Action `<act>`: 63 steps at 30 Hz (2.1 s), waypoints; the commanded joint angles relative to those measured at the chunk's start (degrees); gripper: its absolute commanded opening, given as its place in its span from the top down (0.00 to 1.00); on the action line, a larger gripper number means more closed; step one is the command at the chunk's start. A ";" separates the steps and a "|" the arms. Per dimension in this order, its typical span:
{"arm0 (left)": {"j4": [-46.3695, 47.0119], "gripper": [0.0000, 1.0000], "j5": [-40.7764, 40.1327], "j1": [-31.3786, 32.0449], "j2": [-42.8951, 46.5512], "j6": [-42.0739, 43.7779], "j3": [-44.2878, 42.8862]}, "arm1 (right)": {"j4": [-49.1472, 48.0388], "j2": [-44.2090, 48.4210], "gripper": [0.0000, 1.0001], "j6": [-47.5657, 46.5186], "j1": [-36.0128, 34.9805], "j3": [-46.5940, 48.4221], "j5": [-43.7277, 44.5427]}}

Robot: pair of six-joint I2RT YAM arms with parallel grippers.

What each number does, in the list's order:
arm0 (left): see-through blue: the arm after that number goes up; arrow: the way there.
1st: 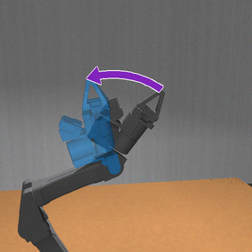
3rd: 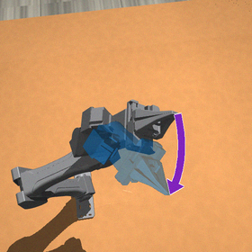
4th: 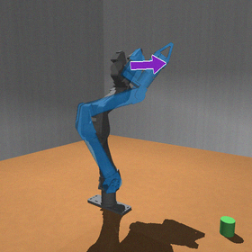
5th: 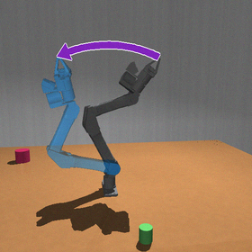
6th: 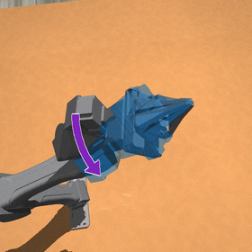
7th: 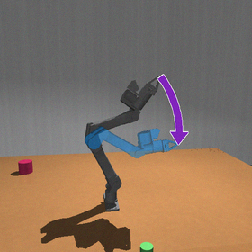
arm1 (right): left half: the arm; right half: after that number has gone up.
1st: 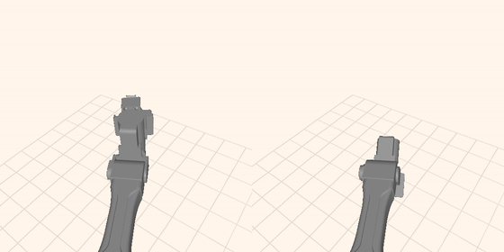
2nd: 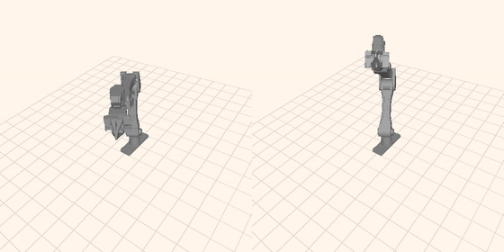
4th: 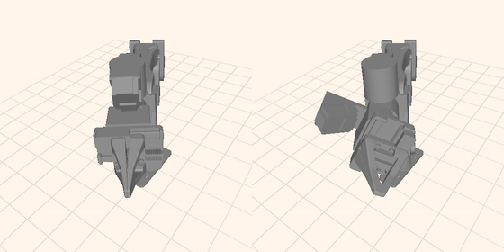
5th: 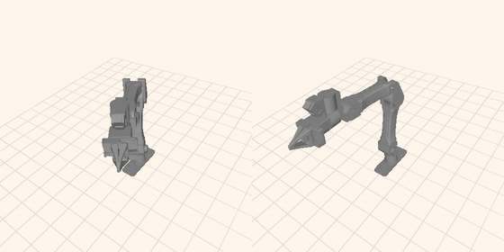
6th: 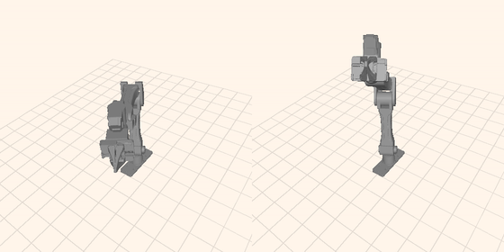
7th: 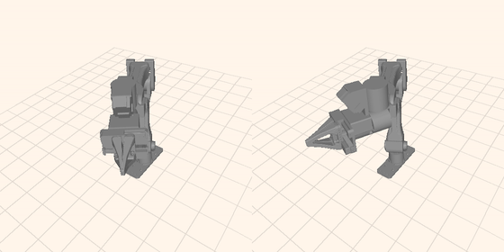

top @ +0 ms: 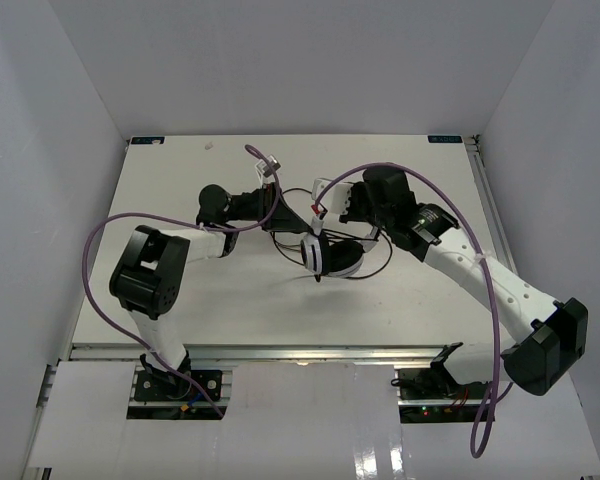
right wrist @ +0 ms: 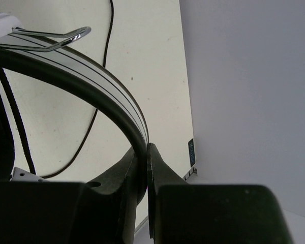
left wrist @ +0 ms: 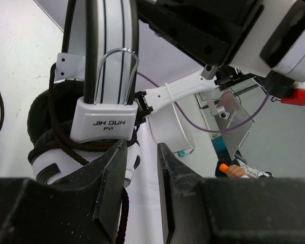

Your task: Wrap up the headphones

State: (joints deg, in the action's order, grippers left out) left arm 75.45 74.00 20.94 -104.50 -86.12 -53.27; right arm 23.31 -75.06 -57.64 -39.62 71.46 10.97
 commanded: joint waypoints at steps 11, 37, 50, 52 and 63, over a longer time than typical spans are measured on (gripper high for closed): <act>21.23 0.56 -1.06 0.33 1.88 -3.59 -5.53 | -3.08 2.65 0.92 3.64 0.77 -0.06 3.20; -19.14 0.68 -12.57 2.49 24.36 33.57 3.18 | -2.27 -3.63 0.92 13.61 1.73 6.67 3.30; -32.31 0.73 -48.38 9.35 34.49 44.27 3.52 | -13.82 -0.66 0.92 12.06 -0.64 1.78 16.48; -37.34 0.73 -55.02 10.79 35.55 46.41 2.22 | -14.40 0.30 0.92 9.94 -0.59 2.19 17.99; -57.53 0.77 -60.65 13.25 33.22 49.19 -7.55 | -22.91 1.40 0.92 3.07 -0.37 0.69 23.93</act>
State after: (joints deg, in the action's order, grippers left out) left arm 24.78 14.73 33.26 -72.10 -36.51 -55.68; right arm 13.05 -74.61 -50.80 -40.84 73.18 26.74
